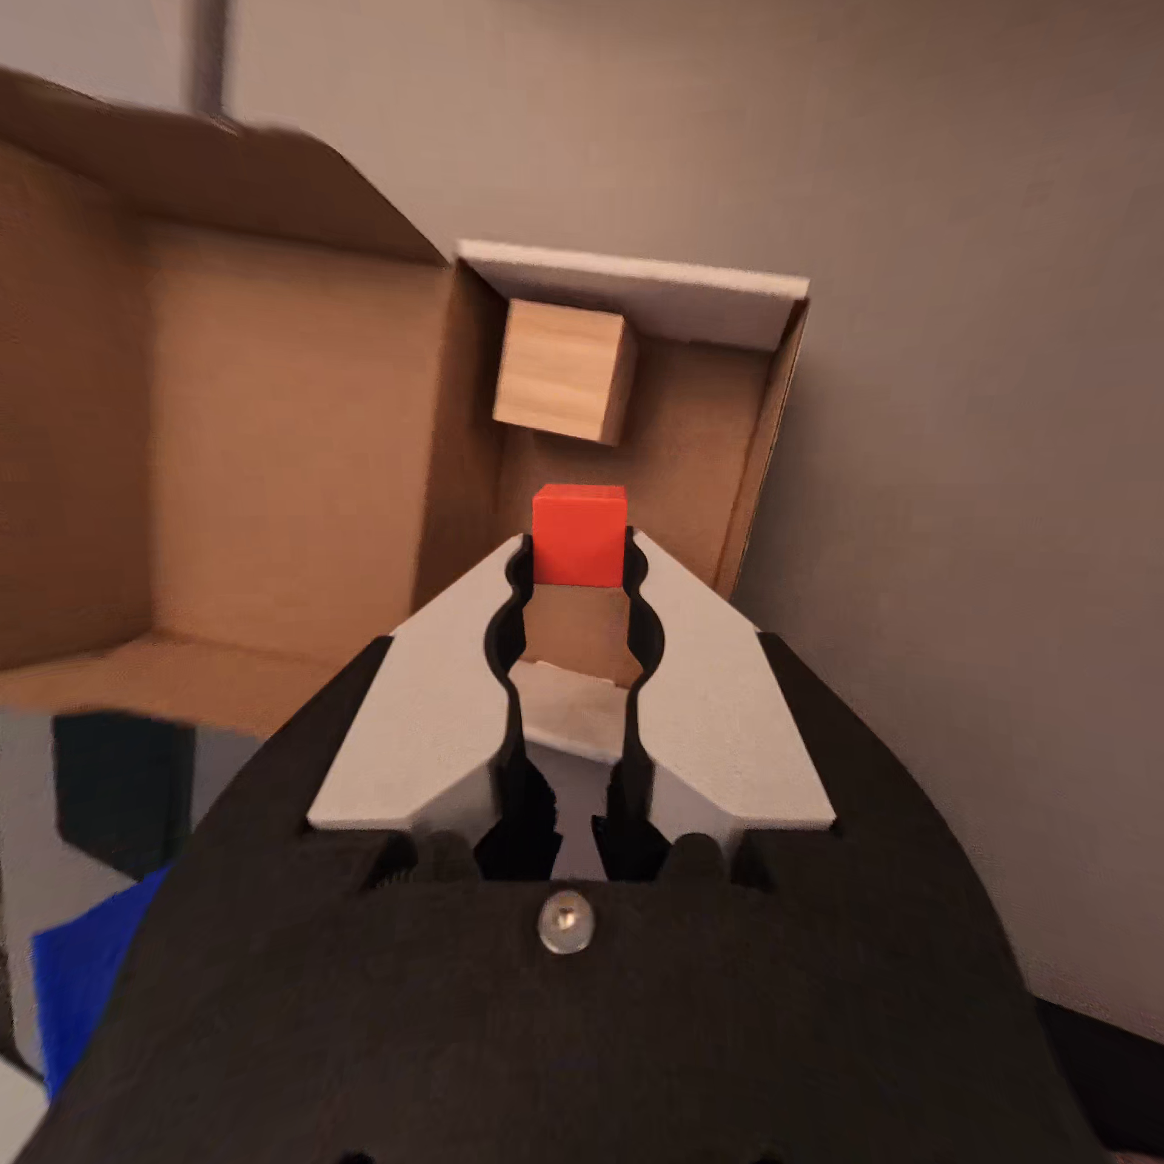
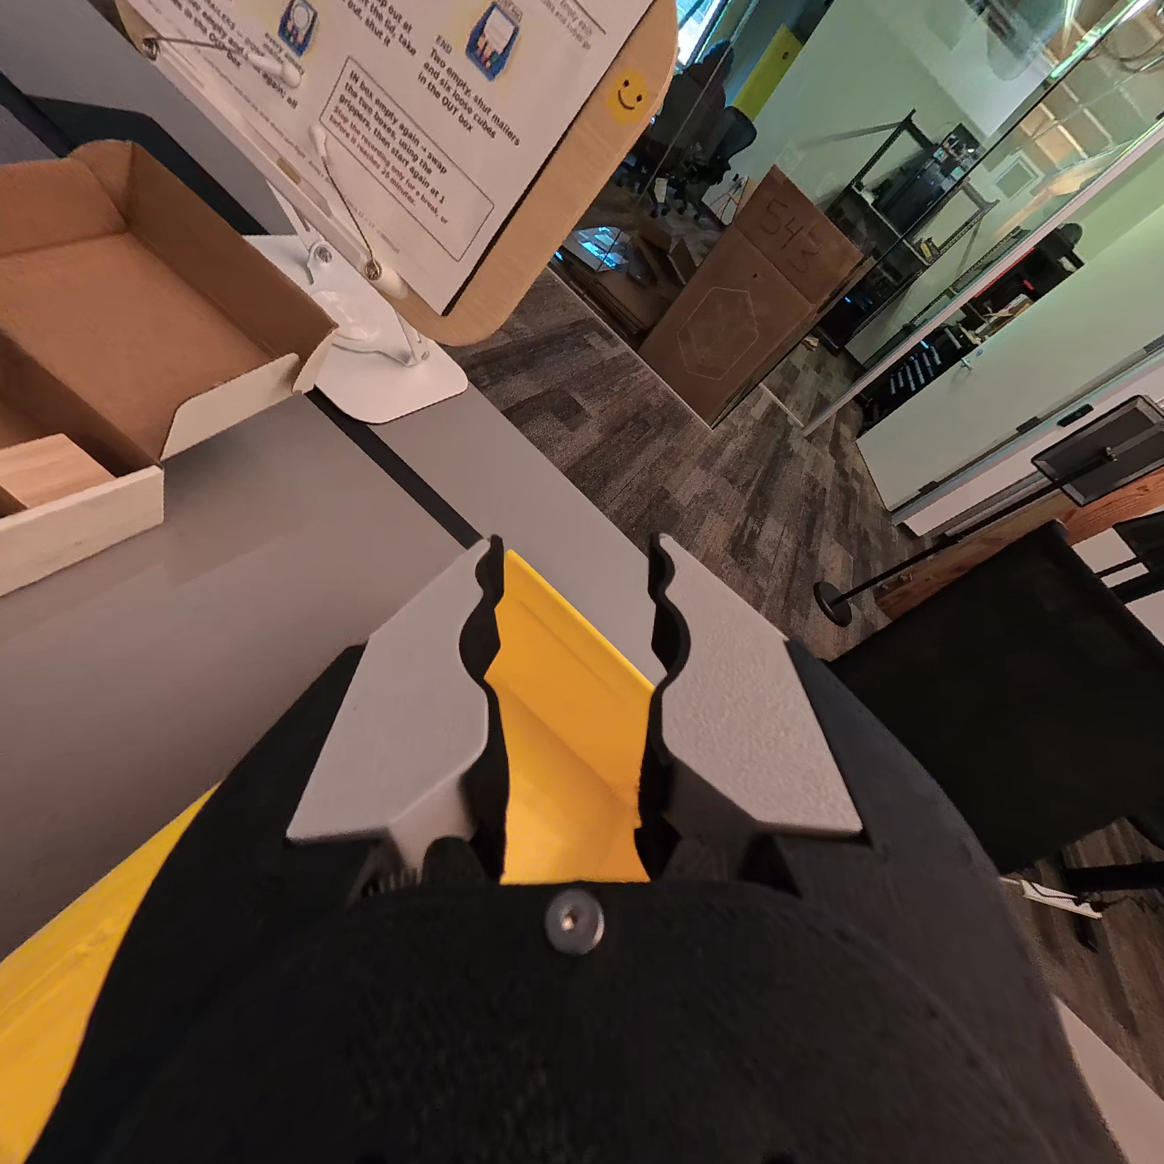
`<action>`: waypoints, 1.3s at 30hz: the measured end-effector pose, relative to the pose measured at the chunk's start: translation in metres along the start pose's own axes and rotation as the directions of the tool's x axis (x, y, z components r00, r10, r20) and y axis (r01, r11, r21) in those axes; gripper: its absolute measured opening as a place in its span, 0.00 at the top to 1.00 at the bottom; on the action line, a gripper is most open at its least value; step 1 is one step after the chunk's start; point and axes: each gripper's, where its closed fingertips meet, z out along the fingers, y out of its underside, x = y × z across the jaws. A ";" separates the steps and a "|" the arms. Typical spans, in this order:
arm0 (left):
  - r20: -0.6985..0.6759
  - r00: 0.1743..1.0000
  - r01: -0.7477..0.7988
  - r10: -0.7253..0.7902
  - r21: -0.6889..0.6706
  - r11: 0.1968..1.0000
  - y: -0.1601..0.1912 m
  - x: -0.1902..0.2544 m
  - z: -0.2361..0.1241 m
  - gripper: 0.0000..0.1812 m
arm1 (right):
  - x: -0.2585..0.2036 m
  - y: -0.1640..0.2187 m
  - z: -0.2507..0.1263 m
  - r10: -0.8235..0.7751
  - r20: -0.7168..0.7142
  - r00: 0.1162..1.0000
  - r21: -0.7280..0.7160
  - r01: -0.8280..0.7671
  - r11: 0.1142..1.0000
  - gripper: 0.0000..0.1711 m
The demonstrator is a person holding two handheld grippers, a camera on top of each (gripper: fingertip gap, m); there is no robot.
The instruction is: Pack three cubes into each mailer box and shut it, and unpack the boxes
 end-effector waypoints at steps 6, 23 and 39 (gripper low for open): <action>-0.055 0.998 0.018 -0.023 -0.086 0.996 0.019 0.000 0.041 0.85 | -0.001 0.002 0.003 -0.004 0.008 1.000 -0.013 0.004 1.000 0.73; 0.385 0.868 0.384 -0.314 -0.118 0.916 0.133 -0.064 -0.133 0.69 | 0.014 0.011 -0.008 0.041 -0.014 0.999 -0.003 -0.041 0.999 0.73; 0.153 0.642 0.720 -0.751 -0.456 0.523 0.333 -0.012 -0.091 0.83 | 0.020 0.022 -0.012 0.068 -0.025 0.997 -0.028 -0.069 0.997 0.73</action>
